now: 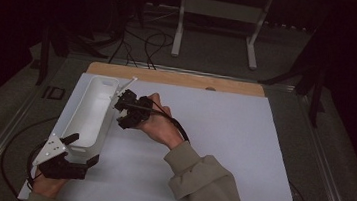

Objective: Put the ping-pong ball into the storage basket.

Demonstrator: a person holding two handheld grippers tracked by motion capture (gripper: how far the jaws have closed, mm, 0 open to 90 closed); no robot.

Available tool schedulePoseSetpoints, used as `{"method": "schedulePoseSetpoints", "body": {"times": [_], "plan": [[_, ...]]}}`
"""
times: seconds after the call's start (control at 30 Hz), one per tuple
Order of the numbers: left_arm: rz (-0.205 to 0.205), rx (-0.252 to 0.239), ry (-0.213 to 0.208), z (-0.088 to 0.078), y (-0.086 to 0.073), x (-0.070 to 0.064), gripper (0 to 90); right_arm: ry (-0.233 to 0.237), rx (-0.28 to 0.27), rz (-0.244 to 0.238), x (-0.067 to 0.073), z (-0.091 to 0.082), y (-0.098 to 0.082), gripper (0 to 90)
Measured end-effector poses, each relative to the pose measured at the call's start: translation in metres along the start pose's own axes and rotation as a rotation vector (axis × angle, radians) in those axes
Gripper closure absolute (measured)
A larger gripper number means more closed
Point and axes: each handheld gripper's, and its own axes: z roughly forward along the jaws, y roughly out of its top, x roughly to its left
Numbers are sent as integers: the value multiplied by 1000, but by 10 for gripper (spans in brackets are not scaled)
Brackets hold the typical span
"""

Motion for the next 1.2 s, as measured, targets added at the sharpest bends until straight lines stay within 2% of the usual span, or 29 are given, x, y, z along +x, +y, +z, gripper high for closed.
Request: {"method": "schedulePoseSetpoints", "body": {"times": [1.2], "plan": [[5,-1,3,0,0,0,1,17,-39,15,4,5,14,500]]}}
